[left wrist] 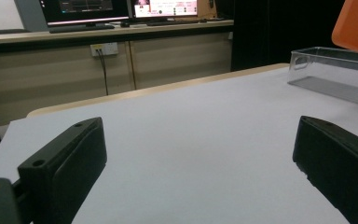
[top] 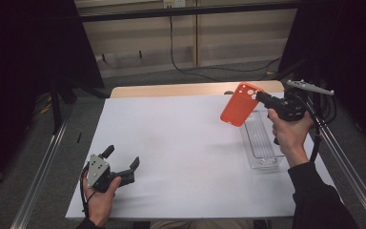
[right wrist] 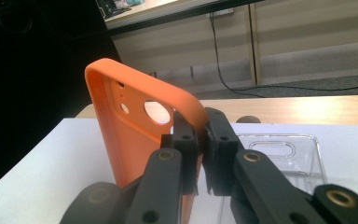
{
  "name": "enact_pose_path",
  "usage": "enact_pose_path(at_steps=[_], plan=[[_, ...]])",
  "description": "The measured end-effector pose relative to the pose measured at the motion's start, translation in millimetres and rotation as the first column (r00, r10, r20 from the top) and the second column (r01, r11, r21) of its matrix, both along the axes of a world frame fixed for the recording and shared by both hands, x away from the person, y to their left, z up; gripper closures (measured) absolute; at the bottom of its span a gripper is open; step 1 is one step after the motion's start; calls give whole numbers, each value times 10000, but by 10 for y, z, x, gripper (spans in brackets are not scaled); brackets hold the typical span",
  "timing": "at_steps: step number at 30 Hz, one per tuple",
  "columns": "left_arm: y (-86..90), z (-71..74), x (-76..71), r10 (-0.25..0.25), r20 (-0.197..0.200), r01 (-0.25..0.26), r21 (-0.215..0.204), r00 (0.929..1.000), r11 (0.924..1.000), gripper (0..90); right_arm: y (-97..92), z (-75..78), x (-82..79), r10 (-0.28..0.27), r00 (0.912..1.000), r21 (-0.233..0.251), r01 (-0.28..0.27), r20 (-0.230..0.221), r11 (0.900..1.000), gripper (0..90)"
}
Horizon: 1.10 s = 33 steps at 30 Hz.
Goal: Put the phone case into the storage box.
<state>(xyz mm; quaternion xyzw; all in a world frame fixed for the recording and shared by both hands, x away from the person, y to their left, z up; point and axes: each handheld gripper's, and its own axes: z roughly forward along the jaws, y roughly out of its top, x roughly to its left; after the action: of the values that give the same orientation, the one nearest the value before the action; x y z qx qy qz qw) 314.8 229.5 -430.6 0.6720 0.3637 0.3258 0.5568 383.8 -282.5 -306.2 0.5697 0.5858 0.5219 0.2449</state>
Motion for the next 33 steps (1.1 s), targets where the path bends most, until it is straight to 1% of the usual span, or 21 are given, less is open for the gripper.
enact_pose_path(at_steps=[2, 5, 7, 9, 13, 15, 18, 21, 27, 28, 31, 33], plan=[[2, -5, 4, 20, -51, -20, 35, 10000, 10000, 27, -22, 5, 23, -56, 10000, -16, 56, -14, 10000, 846], [0, -3, 2, 38, -23, -39, -123, 10000, 9999, 26, -54, 2, 58, -119, 9999, -17, 119, 48, 9999, 845], [-1, -4, 4, 7, -35, -8, -145, 10000, 9999, 27, -67, 2, 70, -148, 9998, -36, 149, 121, 9999, 845], [-1, -8, 9, 76, -58, -77, -78, 10000, 9999, 27, -87, 2, 94, -199, 9997, -58, 200, 121, 9998, 845], [8, -17, 16, 222, -276, -224, -47, 9994, 9997, 28, -122, 21, 133, -314, 9994, -136, 316, 160, 9994, 845], [22, -22, 24, 224, -351, -230, -156, 9991, 9996, 27, -135, 31, 149, -347, 9992, -240, 352, 186, 9991, 845], [21, -21, 22, 215, -321, -220, -161, 9993, 9996, 28, -147, 42, 166, -317, 9992, -298, 324, 238, 9990, 845], [12, -20, 20, 180, -312, -181, -49, 9994, 9998, 28, -165, 60, 190, -345, 9990, -355, 355, 290, 9987, 845], [14, -23, 24, 196, -356, -201, -123, 9992, 9997, 28, -200, 103, 245, -473, 9984, -491, 489, 321, 9976, 846], [18, -23, 25, 218, -363, -221, -67, 9991, 9997, 28, -204, 103, 257, -500, 9982, -491, 516, 329, 9975, 846], [16, -22, 23, 226, -367, -233, -193, 9991, 9995, 28, -215, 91, 287, -565, 9980, -549, 580, 282, 9968, 845], [15, -20, 22, 214, -342, -219, -146, 9992, 9997, 28, -227, 77, 308, -616, 9978, -563, 630, 259, 9964, 845]])
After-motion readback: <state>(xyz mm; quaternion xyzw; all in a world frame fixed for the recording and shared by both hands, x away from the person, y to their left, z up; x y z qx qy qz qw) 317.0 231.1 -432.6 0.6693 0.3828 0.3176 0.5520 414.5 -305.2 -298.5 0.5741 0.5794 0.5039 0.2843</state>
